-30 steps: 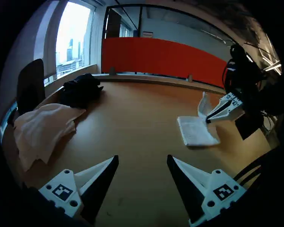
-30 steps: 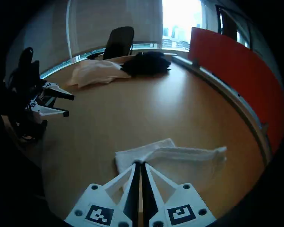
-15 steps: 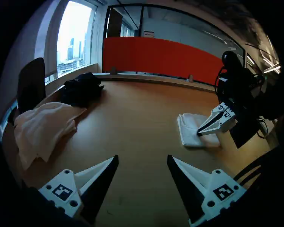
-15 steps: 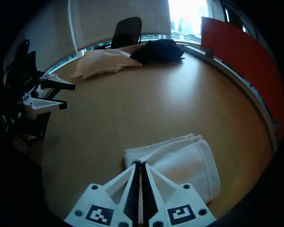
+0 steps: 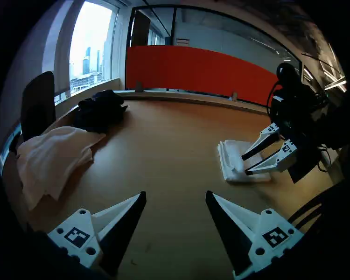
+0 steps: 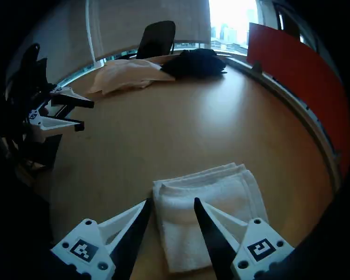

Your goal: Fold towel

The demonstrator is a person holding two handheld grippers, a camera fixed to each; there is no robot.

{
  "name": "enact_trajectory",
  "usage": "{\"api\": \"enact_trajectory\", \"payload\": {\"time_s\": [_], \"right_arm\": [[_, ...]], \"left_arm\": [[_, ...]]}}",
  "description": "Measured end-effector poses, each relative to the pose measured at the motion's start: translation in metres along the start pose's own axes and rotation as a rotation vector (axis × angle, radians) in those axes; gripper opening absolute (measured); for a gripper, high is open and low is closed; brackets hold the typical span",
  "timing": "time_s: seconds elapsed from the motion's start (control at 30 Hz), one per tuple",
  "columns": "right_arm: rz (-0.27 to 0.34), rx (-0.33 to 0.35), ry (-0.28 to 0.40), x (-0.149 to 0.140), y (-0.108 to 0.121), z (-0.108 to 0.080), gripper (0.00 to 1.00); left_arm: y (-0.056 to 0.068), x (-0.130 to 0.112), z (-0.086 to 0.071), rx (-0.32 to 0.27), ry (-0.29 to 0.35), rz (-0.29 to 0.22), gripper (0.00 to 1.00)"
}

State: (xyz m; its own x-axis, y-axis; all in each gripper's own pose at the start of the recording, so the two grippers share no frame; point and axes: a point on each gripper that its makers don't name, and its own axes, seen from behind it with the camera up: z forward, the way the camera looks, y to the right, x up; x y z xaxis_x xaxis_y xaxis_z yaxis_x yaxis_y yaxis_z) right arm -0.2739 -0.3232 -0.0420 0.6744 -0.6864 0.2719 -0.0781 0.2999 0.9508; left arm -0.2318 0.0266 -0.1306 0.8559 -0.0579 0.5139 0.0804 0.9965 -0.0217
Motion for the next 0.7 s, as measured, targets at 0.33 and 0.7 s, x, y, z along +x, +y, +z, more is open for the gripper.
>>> {"api": "enact_trajectory", "payload": {"time_s": [0.33, 0.7], "right_arm": [[0.02, -0.037, 0.002, -0.011, 0.0, -0.009, 0.7], [0.085, -0.099, -0.004, -0.038, 0.002, -0.025, 0.7]], "left_arm": [[-0.001, 0.001, 0.0, -0.002, -0.001, 0.004, 0.95], [0.001, 0.004, 0.001, -0.009, -0.001, 0.011, 0.95]]}}
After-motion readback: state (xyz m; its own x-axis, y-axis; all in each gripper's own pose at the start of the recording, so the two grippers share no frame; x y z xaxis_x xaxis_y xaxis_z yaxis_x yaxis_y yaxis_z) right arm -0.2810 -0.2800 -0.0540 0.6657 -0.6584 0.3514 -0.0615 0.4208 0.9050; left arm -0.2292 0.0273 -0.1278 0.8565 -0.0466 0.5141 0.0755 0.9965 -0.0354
